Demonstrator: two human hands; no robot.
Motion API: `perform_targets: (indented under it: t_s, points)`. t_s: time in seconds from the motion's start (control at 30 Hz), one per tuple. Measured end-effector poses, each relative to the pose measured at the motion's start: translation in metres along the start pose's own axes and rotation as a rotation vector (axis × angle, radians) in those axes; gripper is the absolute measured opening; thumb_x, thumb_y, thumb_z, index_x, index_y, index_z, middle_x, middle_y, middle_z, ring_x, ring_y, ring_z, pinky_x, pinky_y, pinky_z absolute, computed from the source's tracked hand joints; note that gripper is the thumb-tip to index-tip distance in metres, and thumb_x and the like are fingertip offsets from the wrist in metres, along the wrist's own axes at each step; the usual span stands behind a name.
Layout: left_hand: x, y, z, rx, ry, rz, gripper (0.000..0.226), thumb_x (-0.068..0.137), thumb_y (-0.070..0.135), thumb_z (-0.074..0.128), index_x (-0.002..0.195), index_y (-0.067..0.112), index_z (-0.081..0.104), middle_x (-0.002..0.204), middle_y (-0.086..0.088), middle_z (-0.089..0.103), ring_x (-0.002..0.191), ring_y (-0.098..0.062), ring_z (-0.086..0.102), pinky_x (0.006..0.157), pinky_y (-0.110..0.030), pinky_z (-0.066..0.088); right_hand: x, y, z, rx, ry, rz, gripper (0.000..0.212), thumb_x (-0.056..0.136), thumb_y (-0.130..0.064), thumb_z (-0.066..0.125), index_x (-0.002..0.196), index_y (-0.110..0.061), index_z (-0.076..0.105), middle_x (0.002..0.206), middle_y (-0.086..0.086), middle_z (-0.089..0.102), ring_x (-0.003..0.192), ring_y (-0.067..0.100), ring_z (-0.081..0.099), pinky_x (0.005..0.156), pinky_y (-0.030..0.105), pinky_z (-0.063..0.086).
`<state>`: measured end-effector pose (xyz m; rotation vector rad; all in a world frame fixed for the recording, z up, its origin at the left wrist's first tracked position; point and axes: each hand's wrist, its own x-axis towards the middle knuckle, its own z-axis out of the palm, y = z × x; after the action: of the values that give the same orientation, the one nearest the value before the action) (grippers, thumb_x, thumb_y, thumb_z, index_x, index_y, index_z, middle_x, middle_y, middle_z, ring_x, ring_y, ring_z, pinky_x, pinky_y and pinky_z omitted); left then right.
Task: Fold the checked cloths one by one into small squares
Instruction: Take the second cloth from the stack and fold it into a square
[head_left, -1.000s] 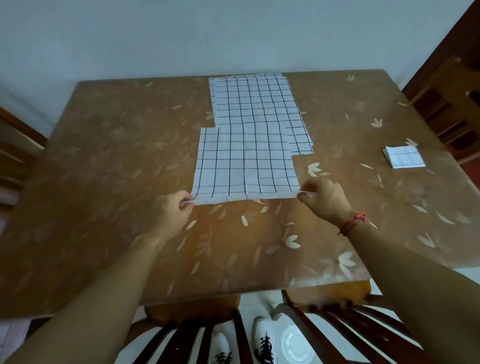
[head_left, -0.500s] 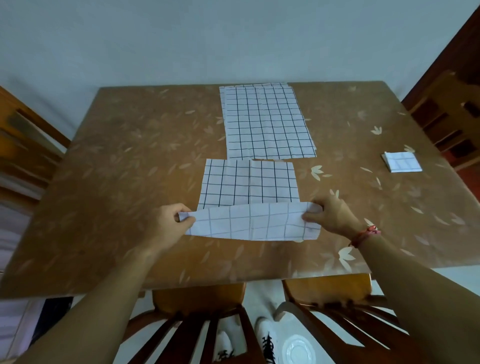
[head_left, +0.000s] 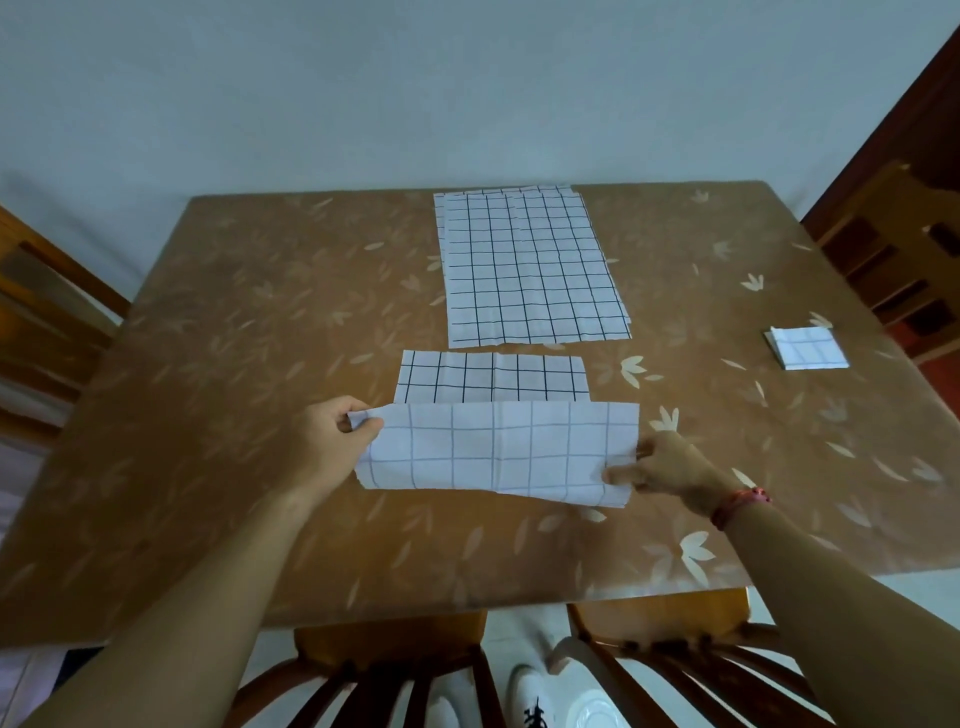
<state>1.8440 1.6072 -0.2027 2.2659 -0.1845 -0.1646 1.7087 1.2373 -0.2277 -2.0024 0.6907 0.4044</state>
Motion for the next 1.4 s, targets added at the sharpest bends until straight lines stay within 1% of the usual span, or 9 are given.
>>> perform_targets:
  t_s: [0.13,0.23,0.33,0.43,0.53,0.73,1.0,1.2,1.4]
  points:
    - [0.027,0.011,0.007,0.001,-0.001,-0.021,0.007,0.085,0.017,0.068,0.079,0.019,0.068,0.075,-0.002,0.068,0.066,-0.020,0.061,0.057,-0.032,0.048,0.014,0.009,0.001,0.000,-0.022,0.038,0.014,0.074,-0.013,0.082,0.083,-0.006,0.073,0.089,0.010,0.074,0.075,0.019,0.065,0.069,0.030,0.056]
    - [0.050,0.007,0.012,-0.035,-0.011,-0.046,0.010,0.086,0.020,0.067,0.077,0.015,0.067,0.078,-0.007,0.069,0.075,-0.027,0.064,0.065,-0.021,0.043,0.027,0.009,0.004,0.142,-0.004,0.044,0.005,0.083,-0.010,0.074,0.084,-0.010,0.070,0.091,0.005,0.073,0.077,0.014,0.069,0.060,0.022,0.056]
    - [0.068,0.011,0.018,-0.055,0.006,-0.054,0.003,0.086,0.021,0.067,0.085,0.019,0.068,0.082,0.003,0.070,0.079,-0.016,0.067,0.068,-0.028,0.052,0.045,0.009,0.006,0.285,0.062,0.078,0.013,0.085,-0.012,0.073,0.095,-0.006,0.068,0.096,0.008,0.073,0.080,0.019,0.073,0.059,0.028,0.059]
    - [0.074,0.019,0.029,-0.062,0.009,-0.094,0.019,0.089,0.020,0.067,0.106,0.018,0.061,0.089,0.002,0.066,0.076,-0.003,0.060,0.058,-0.015,0.039,0.062,0.008,0.008,0.254,0.137,0.072,0.018,0.085,-0.019,0.073,0.094,-0.006,0.066,0.092,0.009,0.071,0.079,0.022,0.071,0.056,0.028,0.056]
    - [0.076,0.009,0.037,-0.143,-0.015,-0.202,0.044,0.088,0.027,0.068,0.127,0.020,0.050,0.098,0.000,0.065,0.084,-0.004,0.060,0.063,-0.018,0.039,0.073,0.001,0.009,0.223,0.173,0.059,0.017,0.086,-0.022,0.072,0.090,-0.007,0.065,0.084,0.004,0.068,0.071,0.017,0.066,0.050,0.025,0.052]
    - [0.064,-0.031,0.053,-0.200,-0.091,-0.408,0.061,0.085,0.023,0.071,0.138,0.020,0.042,0.097,0.003,0.063,0.094,-0.020,0.065,0.089,-0.043,0.052,0.096,-0.008,0.012,0.184,0.246,0.083,0.020,0.087,-0.024,0.070,0.099,-0.008,0.065,0.081,-0.006,0.064,0.072,0.009,0.061,0.056,0.027,0.051]
    - [0.043,-0.062,0.072,-0.146,-0.146,-0.458,0.065,0.082,0.007,0.072,0.139,0.016,0.042,0.100,-0.003,0.064,0.089,-0.014,0.062,0.073,-0.031,0.053,0.104,-0.003,0.021,0.160,0.225,0.151,0.039,0.083,-0.037,0.072,0.109,-0.010,0.061,0.106,0.002,0.065,0.096,0.025,0.065,0.080,0.045,0.059]
    - [0.035,-0.067,0.075,-0.091,-0.120,-0.413,0.063,0.081,0.003,0.071,0.137,0.012,0.045,0.094,-0.004,0.066,0.084,-0.014,0.063,0.062,-0.020,0.045,0.080,0.015,0.031,0.201,0.132,0.230,0.045,0.075,-0.006,0.079,0.114,-0.011,0.057,0.104,0.001,0.065,0.089,0.022,0.066,0.063,0.034,0.058]
    - [0.022,-0.072,0.073,-0.030,-0.117,-0.397,0.056,0.083,0.007,0.072,0.134,0.012,0.049,0.101,-0.007,0.066,0.087,-0.019,0.064,0.064,-0.024,0.048,0.069,0.023,0.037,0.112,0.166,0.179,0.045,0.070,-0.001,0.078,0.108,-0.018,0.059,0.108,0.000,0.065,0.098,0.022,0.064,0.084,0.047,0.058]
